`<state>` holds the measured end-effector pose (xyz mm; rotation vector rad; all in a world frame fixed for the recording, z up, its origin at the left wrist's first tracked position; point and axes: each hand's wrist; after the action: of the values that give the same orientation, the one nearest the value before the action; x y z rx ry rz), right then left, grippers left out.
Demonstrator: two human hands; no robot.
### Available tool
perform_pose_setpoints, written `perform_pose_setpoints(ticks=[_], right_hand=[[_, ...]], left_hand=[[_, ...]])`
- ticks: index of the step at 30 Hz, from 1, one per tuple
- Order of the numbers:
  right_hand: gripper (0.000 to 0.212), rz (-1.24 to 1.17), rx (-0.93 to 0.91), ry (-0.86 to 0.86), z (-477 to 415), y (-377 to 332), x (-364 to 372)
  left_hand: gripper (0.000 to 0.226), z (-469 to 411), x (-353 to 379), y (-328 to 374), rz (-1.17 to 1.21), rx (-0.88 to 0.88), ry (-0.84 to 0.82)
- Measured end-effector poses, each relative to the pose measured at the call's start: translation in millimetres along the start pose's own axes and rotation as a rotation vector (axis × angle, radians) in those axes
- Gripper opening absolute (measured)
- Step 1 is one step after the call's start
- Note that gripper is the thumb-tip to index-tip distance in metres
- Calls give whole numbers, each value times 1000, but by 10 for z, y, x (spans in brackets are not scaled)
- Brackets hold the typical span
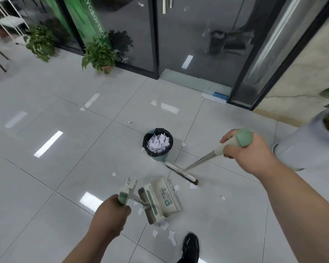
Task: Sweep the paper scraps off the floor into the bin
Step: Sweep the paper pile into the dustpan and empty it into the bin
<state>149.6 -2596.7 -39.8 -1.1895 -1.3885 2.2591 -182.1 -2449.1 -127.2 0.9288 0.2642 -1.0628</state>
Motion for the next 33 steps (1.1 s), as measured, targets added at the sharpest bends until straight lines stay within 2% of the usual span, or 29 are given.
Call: perform_pose_setpoints(ticks=[3,12,18,23,33], right_hand=[[21,30,-7,28,44,122,257],[18,210,-96,-43,-199,607,1215],[18,247,-23,-104,-232,756,1423],[19,293,-59,-144,287,625,1364],[35,-7,23,-6,1752,310,955]], left_hand=[[4,-4,-113,-202,-12,3,0],[12,-56,-304,-735,11,-51,4],[8,-110,-305,-901,25,-92,-1],[8,-108,-401,-918,7,-60,-34],[5,90,-795,-1200,-98,60,-87]])
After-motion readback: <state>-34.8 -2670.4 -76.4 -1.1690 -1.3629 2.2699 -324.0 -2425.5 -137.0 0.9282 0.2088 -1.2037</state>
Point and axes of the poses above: each hand's wrist, its own z-axis away from the middle knuckle, its own x-axis out of the palm, y = z × x, and after that the axes turned 1 degree about z, right-handed
